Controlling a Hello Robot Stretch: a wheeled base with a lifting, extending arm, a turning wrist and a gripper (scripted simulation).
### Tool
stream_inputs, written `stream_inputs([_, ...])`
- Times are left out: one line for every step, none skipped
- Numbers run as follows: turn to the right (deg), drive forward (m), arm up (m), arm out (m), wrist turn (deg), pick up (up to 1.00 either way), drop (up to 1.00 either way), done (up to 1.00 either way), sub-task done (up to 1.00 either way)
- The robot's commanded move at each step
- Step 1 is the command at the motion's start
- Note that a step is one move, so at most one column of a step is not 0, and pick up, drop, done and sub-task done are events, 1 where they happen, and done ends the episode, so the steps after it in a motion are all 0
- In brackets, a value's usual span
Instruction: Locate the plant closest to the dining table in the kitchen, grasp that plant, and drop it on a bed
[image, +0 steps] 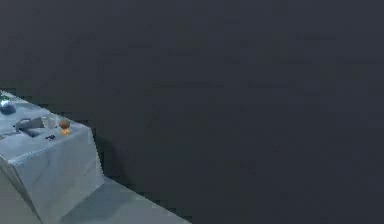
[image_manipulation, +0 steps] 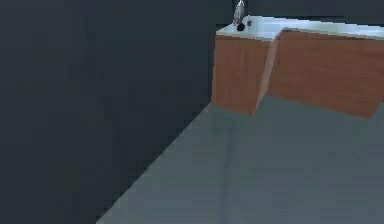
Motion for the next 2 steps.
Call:
stream_inputs([-45.0, 0.00, 0.00, 0.00, 0.0, 0.00, 0.00, 0.00, 0.00])
stream_inputs([-39.0, 0.00, 0.00, 0.00, 0.0, 0.00, 0.00, 0.00, 0.00])
